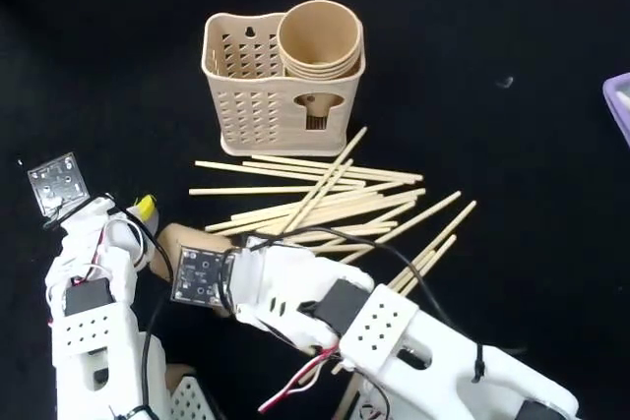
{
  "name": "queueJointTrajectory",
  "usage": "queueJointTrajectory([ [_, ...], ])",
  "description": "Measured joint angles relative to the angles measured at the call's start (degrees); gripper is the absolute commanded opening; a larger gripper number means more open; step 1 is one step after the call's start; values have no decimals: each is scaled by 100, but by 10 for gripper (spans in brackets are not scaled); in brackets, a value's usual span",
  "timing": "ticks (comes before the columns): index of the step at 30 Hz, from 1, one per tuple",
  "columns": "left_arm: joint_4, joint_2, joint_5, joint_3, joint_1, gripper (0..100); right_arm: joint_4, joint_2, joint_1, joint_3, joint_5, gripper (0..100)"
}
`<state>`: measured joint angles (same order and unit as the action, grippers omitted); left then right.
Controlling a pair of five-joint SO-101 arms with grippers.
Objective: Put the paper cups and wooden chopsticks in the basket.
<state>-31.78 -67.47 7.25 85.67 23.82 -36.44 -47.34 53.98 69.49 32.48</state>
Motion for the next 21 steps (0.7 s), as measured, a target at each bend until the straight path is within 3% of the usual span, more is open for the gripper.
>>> queueJointTrajectory([
  [6, 0, 0, 0, 0, 9, 252, 18, -44, 0, 0, -677, 11],
  [11, 0, 0, 0, 0, 9, 252, -782, -44, -44, -668, -677, 11],
  [21, 0, 0, 0, 0, 9, 252, -3059, -44, -1609, -3534, -774, 11],
])
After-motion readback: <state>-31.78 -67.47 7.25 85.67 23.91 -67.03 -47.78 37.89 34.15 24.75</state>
